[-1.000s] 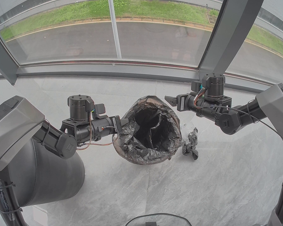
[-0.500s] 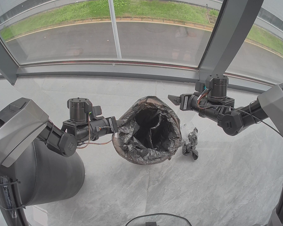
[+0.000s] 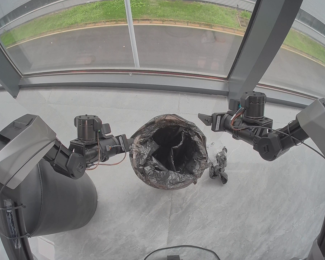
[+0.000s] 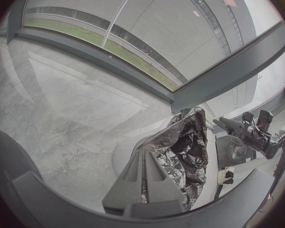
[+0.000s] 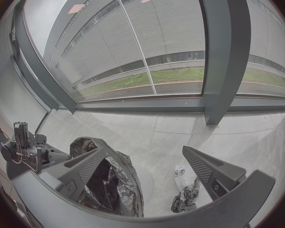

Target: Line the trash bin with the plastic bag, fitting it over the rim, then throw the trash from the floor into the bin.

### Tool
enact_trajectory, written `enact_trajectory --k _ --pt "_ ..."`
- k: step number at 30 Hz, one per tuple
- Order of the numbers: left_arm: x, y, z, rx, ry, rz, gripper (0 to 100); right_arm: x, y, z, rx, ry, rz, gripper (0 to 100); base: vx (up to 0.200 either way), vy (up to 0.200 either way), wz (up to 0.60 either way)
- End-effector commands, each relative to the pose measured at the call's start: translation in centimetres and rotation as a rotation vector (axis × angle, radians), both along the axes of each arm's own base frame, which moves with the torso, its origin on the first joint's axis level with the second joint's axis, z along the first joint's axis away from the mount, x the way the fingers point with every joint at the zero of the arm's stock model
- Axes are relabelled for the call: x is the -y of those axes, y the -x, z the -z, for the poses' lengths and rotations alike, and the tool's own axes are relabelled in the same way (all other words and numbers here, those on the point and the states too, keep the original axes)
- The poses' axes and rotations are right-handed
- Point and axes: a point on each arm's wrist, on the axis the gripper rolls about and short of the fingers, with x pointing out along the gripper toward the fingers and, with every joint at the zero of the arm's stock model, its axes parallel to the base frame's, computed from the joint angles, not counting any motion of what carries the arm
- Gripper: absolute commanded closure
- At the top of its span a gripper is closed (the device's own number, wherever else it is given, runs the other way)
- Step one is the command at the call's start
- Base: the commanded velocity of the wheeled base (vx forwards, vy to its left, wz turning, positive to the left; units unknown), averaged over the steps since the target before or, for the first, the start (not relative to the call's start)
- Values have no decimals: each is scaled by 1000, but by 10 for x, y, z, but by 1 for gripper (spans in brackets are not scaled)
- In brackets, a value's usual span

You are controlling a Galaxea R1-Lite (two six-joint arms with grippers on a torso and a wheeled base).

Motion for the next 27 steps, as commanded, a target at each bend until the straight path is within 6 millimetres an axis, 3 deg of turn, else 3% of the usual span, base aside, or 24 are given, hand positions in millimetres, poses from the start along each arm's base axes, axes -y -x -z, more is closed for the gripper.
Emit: enact_trajectory --k 1,9,11,13,19,27 --pt "-1 1 -4 -2 12 -22 100 9 0 5 -18 5 20 0 0 0 0" --pt "3 22 -43 4 125 -79 100 33 0 14 -63 22 74 0 0 0 0" --pt "4 30 -50 4 139 -86 100 39 -5 23 -89 30 86 0 0 0 0" --pt "5 45 -58 -11 161 -110 100 49 -14 50 -148 58 108 0 0 0 0" --pt "0 66 -40 -81 149 -166 100 56 -32 97 -222 108 123 0 0 0 0" --pt "-7 73 -27 -59 225 -185 100 54 -39 144 -297 158 116 0 0 0 0"
